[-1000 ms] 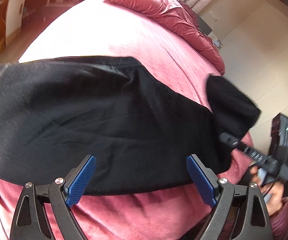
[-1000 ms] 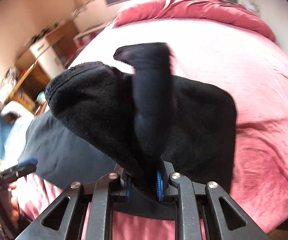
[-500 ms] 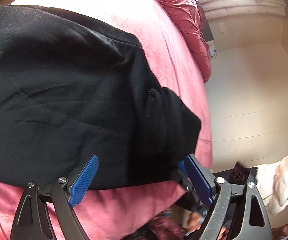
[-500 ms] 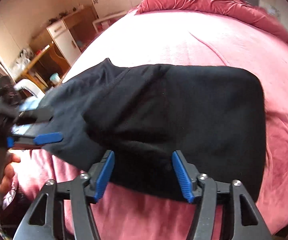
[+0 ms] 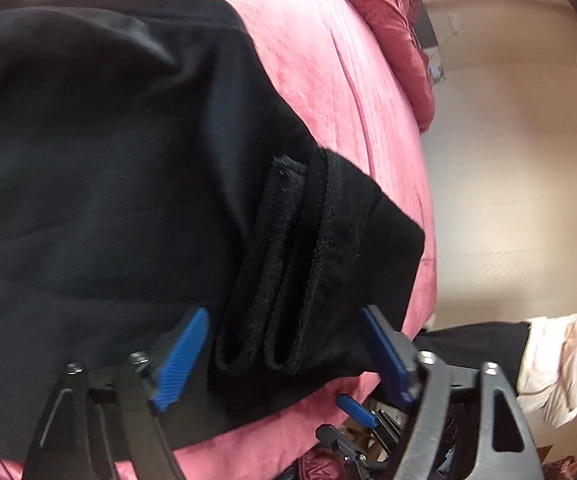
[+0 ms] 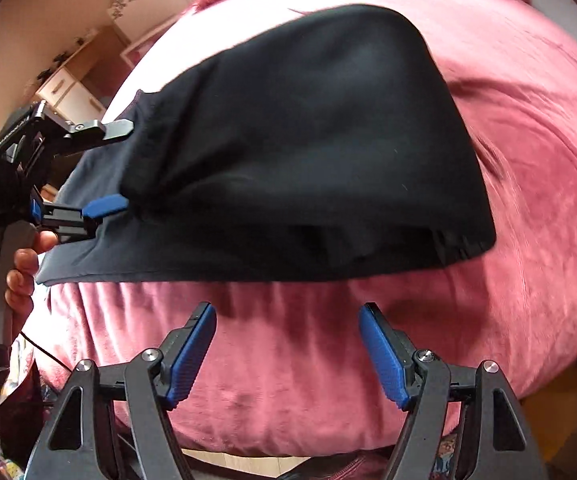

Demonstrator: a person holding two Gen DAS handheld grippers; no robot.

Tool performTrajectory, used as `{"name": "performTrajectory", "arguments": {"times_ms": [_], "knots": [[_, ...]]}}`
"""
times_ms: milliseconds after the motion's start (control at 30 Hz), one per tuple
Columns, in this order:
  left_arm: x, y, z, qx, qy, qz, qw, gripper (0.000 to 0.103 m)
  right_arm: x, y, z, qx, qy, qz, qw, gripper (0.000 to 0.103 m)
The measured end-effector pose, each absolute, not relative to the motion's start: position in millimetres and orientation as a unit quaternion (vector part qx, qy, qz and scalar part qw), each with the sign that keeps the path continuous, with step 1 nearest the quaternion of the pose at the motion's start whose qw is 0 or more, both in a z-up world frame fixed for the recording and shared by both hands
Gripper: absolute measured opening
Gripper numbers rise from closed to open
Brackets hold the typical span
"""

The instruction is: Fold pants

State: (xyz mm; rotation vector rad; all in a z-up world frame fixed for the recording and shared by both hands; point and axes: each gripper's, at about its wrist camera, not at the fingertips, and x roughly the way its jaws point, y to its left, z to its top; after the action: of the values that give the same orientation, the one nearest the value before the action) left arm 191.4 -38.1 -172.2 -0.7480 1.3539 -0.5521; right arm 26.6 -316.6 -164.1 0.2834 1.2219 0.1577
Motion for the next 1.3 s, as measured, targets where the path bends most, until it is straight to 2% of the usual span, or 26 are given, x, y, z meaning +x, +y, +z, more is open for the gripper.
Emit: {"name": "performTrajectory", "arguments": {"times_ms": [67, 133, 167, 233, 267, 300, 600, 667, 700, 733, 800, 867, 1000, 1300], "knots": [[194, -46, -174, -0.323, 0.613, -0.240, 0.680, 0.063, 18, -331, -172, 0.154, 0.585, 0.062, 0.794, 0.080], [196, -52, -174, -0.306, 0.621, -0.232, 0.684, 0.050, 16, -343, -183, 0.197, 0.592, 0.060, 0.780, 0.082], [197, -53, -174, -0.301, 0.622, -0.230, 0.685, 0.047, 15, -348, -185, 0.218, 0.586, 0.062, 0.778, 0.082], [198, -57, -173, -0.294, 0.624, -0.228, 0.688, 0.041, 14, -353, -187, 0.248, 0.579, 0.077, 0.773, 0.090], [197, -58, -170, -0.289, 0.621, -0.227, 0.692, 0.039, 14, -354, -189, 0.261, 0.578, 0.090, 0.768, 0.099], [197, -59, -168, -0.285, 0.618, -0.227, 0.697, 0.038, 14, -353, -191, 0.267, 0.579, 0.099, 0.764, 0.103], [179, -67, -131, -0.273, 0.572, -0.252, 0.731, 0.035, 33, -330, -204, 0.250, 0.592, 0.100, 0.760, 0.103], [178, -70, -116, -0.273, 0.558, -0.280, 0.732, 0.026, 34, -330, -203, 0.248, 0.595, 0.102, 0.758, 0.103], [179, -69, -112, -0.275, 0.551, -0.291, 0.732, 0.019, 31, -335, -197, 0.249, 0.591, 0.099, 0.761, 0.100], [179, -70, -105, -0.278, 0.543, -0.301, 0.733, 0.019, 29, -342, -190, 0.250, 0.587, 0.092, 0.765, 0.095], [176, -70, -89, -0.281, 0.525, -0.321, 0.736, 0.018, 25, -351, -183, 0.258, 0.574, 0.074, 0.774, 0.078], [175, -72, -74, -0.278, 0.510, -0.340, 0.740, 0.016, 20, -365, -172, 0.269, 0.552, 0.051, 0.788, 0.074], [174, -79, -55, -0.282, 0.495, -0.358, 0.740, 0.014, 16, -384, -154, 0.232, 0.518, -0.027, 0.823, 0.072], [168, -70, -29, -0.294, 0.468, -0.385, 0.739, 0.014, 53, -386, -160, 0.224, 0.496, -0.065, 0.836, 0.071]]}}
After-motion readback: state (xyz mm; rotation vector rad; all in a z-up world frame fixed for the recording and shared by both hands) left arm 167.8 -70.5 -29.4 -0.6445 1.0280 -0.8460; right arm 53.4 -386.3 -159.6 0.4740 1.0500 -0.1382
